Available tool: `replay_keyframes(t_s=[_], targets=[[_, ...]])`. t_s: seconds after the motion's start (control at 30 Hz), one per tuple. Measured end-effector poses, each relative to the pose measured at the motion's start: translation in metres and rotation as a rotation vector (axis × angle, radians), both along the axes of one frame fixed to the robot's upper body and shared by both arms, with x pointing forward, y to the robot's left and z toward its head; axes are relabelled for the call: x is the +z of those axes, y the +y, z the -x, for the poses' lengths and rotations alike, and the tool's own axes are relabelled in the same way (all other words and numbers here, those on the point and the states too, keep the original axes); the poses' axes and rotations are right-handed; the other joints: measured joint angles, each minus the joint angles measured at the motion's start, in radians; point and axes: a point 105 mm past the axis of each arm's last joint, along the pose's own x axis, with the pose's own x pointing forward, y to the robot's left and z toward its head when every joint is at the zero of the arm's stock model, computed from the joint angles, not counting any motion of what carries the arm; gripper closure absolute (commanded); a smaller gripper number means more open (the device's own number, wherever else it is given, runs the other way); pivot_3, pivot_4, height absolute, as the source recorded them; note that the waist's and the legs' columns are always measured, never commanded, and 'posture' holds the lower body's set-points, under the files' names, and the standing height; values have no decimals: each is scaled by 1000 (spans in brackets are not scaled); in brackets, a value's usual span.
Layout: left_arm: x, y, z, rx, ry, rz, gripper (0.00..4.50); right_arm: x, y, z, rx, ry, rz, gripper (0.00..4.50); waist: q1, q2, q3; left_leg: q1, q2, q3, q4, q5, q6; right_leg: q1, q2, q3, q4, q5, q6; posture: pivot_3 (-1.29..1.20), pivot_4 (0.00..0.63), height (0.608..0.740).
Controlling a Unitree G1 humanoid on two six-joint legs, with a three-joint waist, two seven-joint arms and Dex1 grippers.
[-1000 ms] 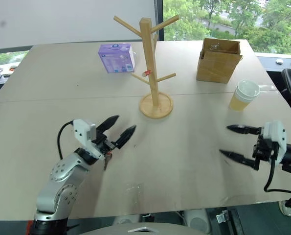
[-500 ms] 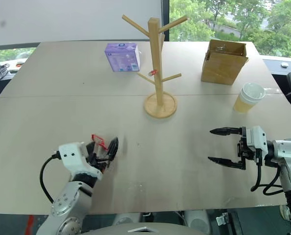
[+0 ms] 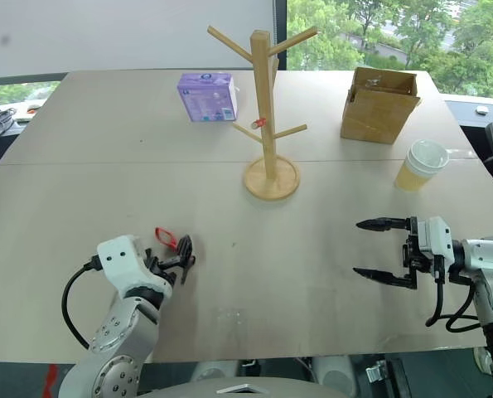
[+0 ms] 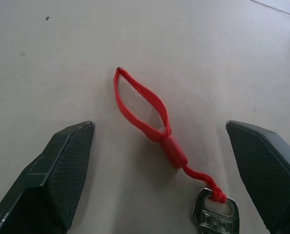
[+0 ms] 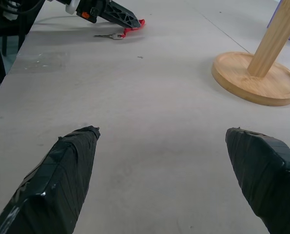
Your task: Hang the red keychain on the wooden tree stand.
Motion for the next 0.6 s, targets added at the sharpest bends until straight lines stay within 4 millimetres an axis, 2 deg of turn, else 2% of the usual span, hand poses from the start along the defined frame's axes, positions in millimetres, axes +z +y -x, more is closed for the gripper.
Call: replay_keyframes(t_s=[0.23, 0.6], targets=[[-1, -3, 0, -21, 100, -82, 0, 4, 1, 4, 17, -4, 6, 31, 0, 1, -1, 0, 0, 0, 0, 0, 0, 0, 0, 0, 0, 0, 0, 0, 150, 740], [-1, -2, 4, -17, 161, -138, 0, 7, 5, 5, 30, 4, 0, 31, 0, 1, -1, 1, 0, 0, 0, 0, 0, 1, 0, 0, 0, 0, 0, 0, 150, 740]])
